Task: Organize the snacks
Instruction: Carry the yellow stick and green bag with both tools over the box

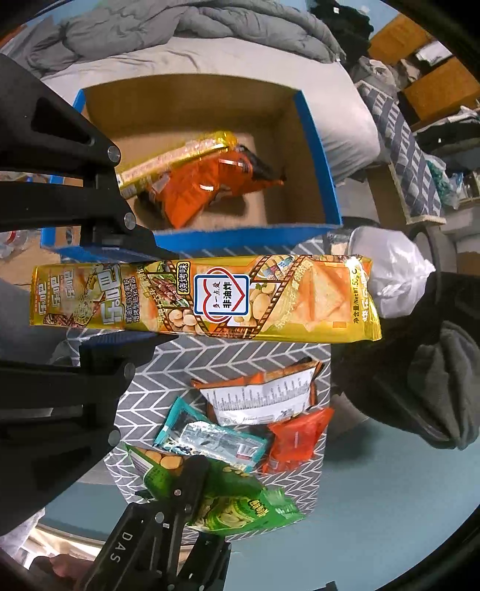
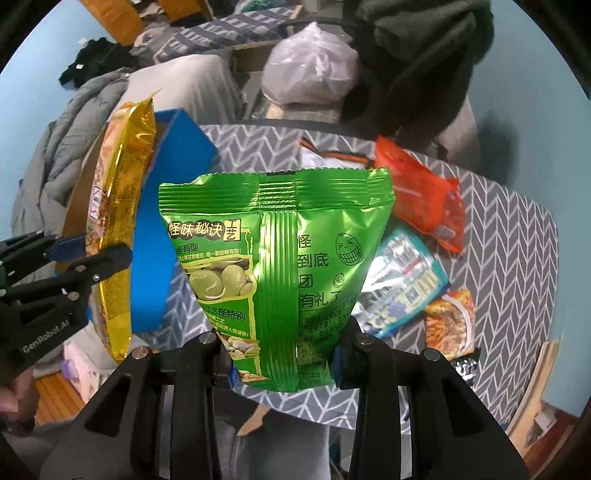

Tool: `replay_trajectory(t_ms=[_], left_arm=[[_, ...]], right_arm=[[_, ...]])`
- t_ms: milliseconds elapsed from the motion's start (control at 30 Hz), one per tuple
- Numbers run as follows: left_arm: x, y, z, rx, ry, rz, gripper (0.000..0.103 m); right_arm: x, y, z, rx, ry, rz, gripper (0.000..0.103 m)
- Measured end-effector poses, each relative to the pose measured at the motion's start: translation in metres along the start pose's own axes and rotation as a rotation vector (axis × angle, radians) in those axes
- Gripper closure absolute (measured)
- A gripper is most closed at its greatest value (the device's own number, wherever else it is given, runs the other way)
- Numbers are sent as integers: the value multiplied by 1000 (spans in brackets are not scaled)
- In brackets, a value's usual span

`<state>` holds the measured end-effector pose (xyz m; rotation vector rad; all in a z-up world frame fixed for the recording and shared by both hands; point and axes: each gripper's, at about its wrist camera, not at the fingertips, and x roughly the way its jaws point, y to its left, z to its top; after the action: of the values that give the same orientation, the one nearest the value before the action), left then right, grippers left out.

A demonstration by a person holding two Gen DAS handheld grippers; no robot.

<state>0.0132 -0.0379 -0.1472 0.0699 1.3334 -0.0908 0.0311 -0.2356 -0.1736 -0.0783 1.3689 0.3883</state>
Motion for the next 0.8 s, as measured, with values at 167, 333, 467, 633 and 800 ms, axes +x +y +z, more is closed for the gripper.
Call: replay_trajectory(t_ms=[167,333,467,633,800], left_arm=[[-13,19,-3,-37,-16,6,71],[-21,41,-7,-88,-25,3,71],[-25,61,-10,-131,-31,24,71],[-24,86,-15,-188,-28,47,71],[-23,117,-19,-250,-26,77,71]], right_arm=[[-3,19,11,-47,-11,20,69],[-2,40,20,-93,-18,48,69],[2,55,28,-122,-14,74,69],[8,80,41,-171,-10,102,69],[16,108,54,-212,-9,143,69]])
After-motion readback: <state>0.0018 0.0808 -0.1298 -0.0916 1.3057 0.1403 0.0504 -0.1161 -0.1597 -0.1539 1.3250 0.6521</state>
